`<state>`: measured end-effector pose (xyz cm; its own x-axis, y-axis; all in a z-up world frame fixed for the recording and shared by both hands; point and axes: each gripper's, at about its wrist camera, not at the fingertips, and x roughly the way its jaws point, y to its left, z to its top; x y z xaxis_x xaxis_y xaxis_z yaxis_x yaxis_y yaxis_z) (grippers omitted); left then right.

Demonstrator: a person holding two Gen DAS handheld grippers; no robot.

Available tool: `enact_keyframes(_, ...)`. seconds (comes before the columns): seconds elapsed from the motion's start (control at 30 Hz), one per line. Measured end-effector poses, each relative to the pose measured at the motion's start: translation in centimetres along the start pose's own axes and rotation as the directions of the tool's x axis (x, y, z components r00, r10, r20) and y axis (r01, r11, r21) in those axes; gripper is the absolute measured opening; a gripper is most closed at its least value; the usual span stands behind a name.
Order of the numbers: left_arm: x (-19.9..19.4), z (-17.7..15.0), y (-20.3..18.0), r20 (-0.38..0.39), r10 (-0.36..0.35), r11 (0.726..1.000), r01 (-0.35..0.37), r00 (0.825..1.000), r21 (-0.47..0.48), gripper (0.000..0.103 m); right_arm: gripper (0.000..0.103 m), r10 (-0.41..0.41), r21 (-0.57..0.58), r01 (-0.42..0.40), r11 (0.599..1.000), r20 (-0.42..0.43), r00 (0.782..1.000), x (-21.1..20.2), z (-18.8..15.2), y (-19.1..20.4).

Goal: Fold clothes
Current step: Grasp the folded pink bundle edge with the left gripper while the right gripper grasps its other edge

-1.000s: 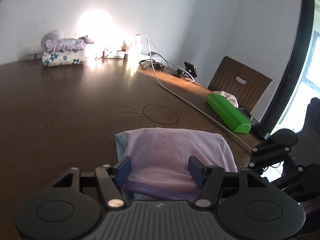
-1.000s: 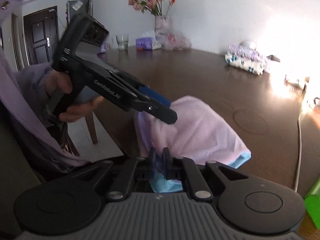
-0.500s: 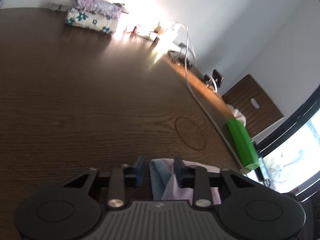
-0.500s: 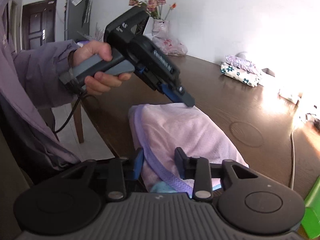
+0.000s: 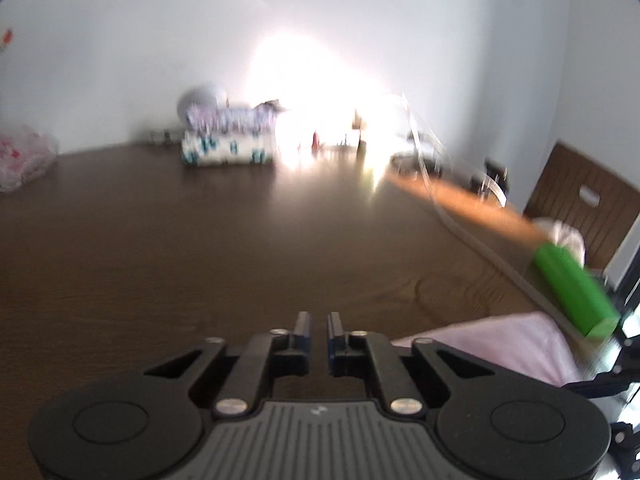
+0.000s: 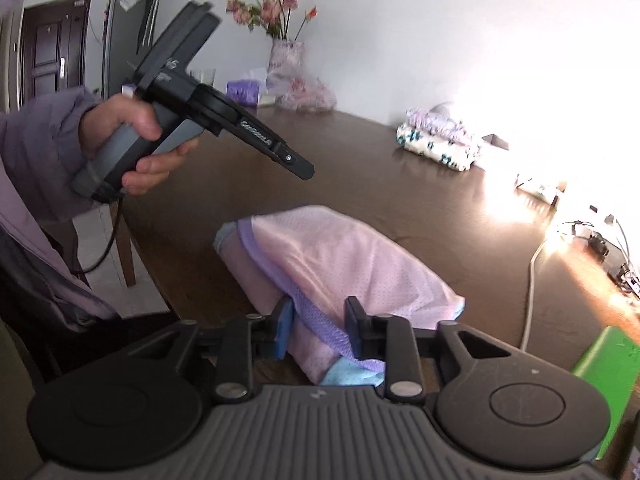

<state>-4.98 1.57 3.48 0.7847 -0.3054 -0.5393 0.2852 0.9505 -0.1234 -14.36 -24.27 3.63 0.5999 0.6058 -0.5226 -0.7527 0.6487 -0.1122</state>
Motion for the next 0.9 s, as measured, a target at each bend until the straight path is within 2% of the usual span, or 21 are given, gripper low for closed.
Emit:
enact_keyframes(0.03, -0.5, 0.1, -0.7, 0.013, -0.029, 1.000, 0.029, 1.000, 0.013, 0.012, 0.037, -0.006, 0.032, 0.005, 0.999, 0.029, 1.000, -0.7, 0.1, -0.5)
enact_keyframes(0.1, -0.9, -0.1, -2.6, 0.014, -0.098, 0.992, 0.096, 0.995, 0.084, 0.019, 0.038, -0.034, 0.127, 0.024, 0.992, 0.073, 0.997, -1.5, 0.3, -1.7)
enact_keyframes(0.17, -0.9, -0.6, -4.9, -0.007, -0.147, 0.972, 0.146, 0.989, 0.186, 0.020, 0.038, -0.080, 0.242, 0.053, 0.969, 0.101, 0.992, -1.7, 0.4, -3.0)
enact_keyframes(0.23, -0.4, -1.5, -6.8, -0.015, -0.160, 0.947, 0.158, 0.987, 0.278, 0.021, 0.038, -0.168, 0.354, 0.126, 0.927, 0.092, 0.981, -0.8, 0.2, -3.9)
enact_keyframes(0.3, -0.3, -2.6, -7.9, -0.018, -0.155, 0.926, 0.151, 0.988, 0.347, 0.021, 0.037, -0.237, 0.417, 0.194, 0.888, 0.054, 0.970, 0.6, -0.2, -4.2)
enact_keyframes(0.37, -0.1, -3.7, -8.4, -0.040, -0.150, 0.907, 0.154, 0.988, 0.391, 0.020, 0.030, -0.242, 0.475, 0.203, 0.856, 0.022, 0.970, 1.7, -0.5, -4.6)
enact_keyframes(0.43, 0.2, -4.5, -8.4, -0.055, -0.137, 0.906, 0.147, 0.989, 0.396, 0.020, 0.023, -0.224, 0.508, 0.200, 0.838, -0.015, 0.974, 2.9, -0.7, -4.8)
enact_keyframes(0.5, 0.3, -5.1, -8.1, -0.056, -0.130, 0.918, 0.141, 0.990, 0.371, 0.021, 0.021, -0.232, 0.501, 0.233, 0.834, -0.065, 0.971, 3.9, -0.8, -4.8)
enact_keyframes(0.7, 0.0, -4.7, -7.6, -0.051, -0.131, 0.938, 0.140, 0.990, 0.316, 0.022, 0.022, -0.325, 0.505, 0.351, 0.789, -0.142, 0.935, 2.7, -1.4, -5.3)
enact_keyframes(0.73, -0.4, -4.5, -7.5, -0.046, -0.153, 0.941, 0.160, 0.987, 0.299, 0.023, 0.022, -0.323, 0.511, 0.337, 0.791, -0.118, 0.939, 2.1, -1.4, -5.4)
enact_keyframes(0.8, -1.2, -4.2, -7.1, -0.032, -0.213, 0.938, 0.213, 0.977, 0.273, 0.040, 0.023, -0.282, 0.507, 0.267, 0.820, -0.050, 0.958, 0.8, -1.2, -5.1)
enact_keyframes(0.87, -1.9, -4.0, -7.0, -0.019, -0.257, 0.930, 0.252, 0.966, 0.266, 0.049, 0.025, -0.220, 0.456, 0.213, 0.864, -0.039, 0.975, 0.8, -0.7, -4.3)
enact_keyframes(0.9, -1.9, -4.2, -7.3, -0.026, -0.256, 0.927, 0.252, 0.966, 0.278, 0.049, 0.029, -0.193, 0.426, 0.192, 0.884, -0.042, 0.980, 0.9, -0.5, -3.8)
